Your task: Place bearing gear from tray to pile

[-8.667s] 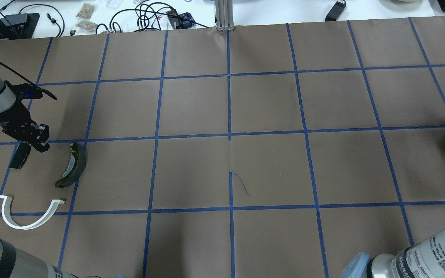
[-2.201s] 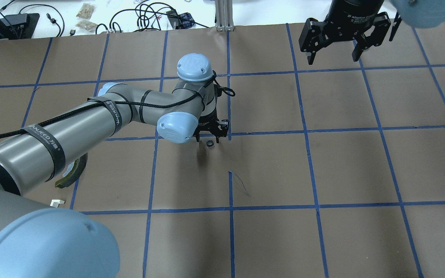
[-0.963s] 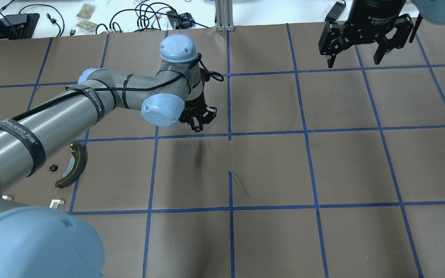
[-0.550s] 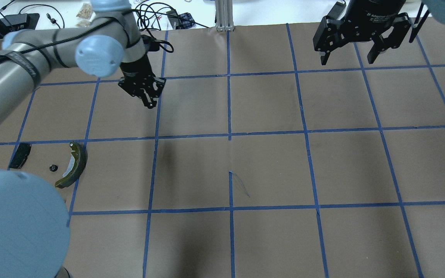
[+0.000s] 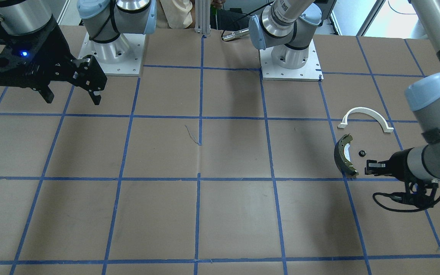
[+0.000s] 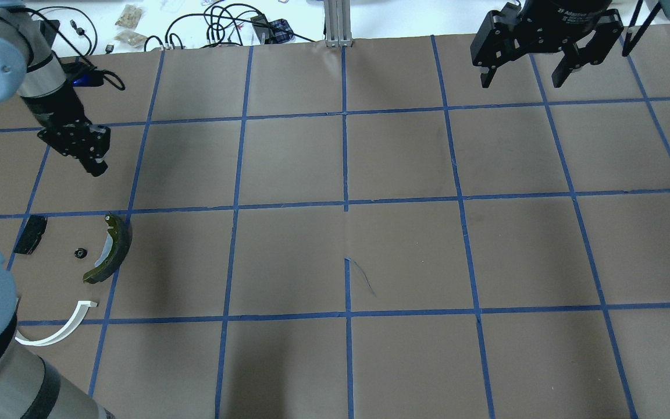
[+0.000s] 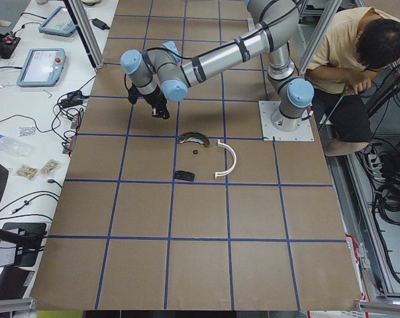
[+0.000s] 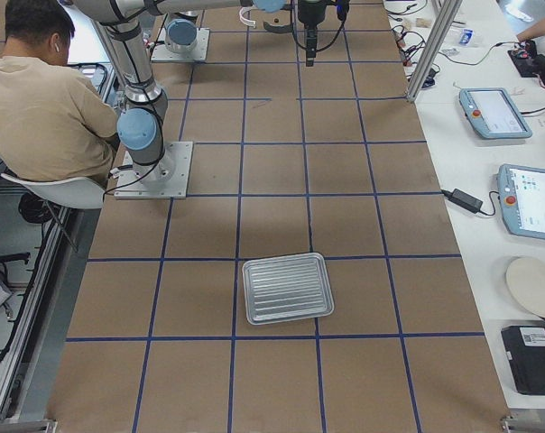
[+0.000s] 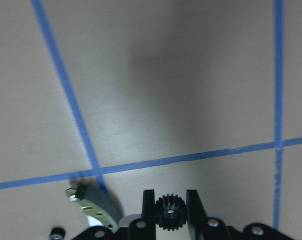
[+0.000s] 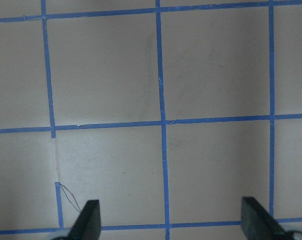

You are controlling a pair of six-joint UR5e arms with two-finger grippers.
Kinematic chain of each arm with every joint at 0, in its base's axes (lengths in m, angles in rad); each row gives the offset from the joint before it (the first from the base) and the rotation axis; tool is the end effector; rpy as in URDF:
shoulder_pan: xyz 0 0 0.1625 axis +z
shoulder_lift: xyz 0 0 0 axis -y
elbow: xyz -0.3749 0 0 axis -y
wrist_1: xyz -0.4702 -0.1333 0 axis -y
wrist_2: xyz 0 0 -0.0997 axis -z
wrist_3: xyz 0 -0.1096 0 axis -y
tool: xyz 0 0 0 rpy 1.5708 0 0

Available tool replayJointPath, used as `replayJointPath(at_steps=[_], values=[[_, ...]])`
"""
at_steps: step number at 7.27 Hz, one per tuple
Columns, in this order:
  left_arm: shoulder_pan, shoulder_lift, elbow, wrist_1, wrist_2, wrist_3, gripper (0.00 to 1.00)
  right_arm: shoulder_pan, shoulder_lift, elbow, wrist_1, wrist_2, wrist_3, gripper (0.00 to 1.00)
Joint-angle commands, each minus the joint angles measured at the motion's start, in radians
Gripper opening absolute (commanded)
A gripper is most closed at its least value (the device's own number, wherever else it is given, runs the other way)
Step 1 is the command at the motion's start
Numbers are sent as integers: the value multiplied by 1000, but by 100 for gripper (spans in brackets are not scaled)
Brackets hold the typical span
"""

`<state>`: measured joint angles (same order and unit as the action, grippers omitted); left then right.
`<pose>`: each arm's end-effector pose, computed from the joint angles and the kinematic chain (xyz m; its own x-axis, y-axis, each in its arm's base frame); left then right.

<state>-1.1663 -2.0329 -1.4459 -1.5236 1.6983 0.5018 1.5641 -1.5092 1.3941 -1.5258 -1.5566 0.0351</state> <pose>0.1560 -0.6678 0.2098 -0.9934 0.1108 0.0307 0.1149 0.9440 0.3093 0.1309 -0.5982 0.4884 -0.9990 0.0407 -0.0166 0.0418 0.9967 -0.0695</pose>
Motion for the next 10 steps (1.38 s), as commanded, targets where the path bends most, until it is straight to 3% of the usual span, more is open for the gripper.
replayJointPath(at_steps=[1, 4, 6, 10], values=[[143, 6, -72, 13, 50, 96, 0, -4, -8, 5, 10, -10, 3, 100], [224, 10, -168, 60, 49, 179, 0, -3, -8, 12, -2, -10, -8, 100], [229, -15, -198, 150, 49, 187, 0, -4, -6, 17, -4, -8, -3, 100], [220, -13, -254, 157, -1, 175, 0, -4, -5, 17, 12, -8, -15, 100]])
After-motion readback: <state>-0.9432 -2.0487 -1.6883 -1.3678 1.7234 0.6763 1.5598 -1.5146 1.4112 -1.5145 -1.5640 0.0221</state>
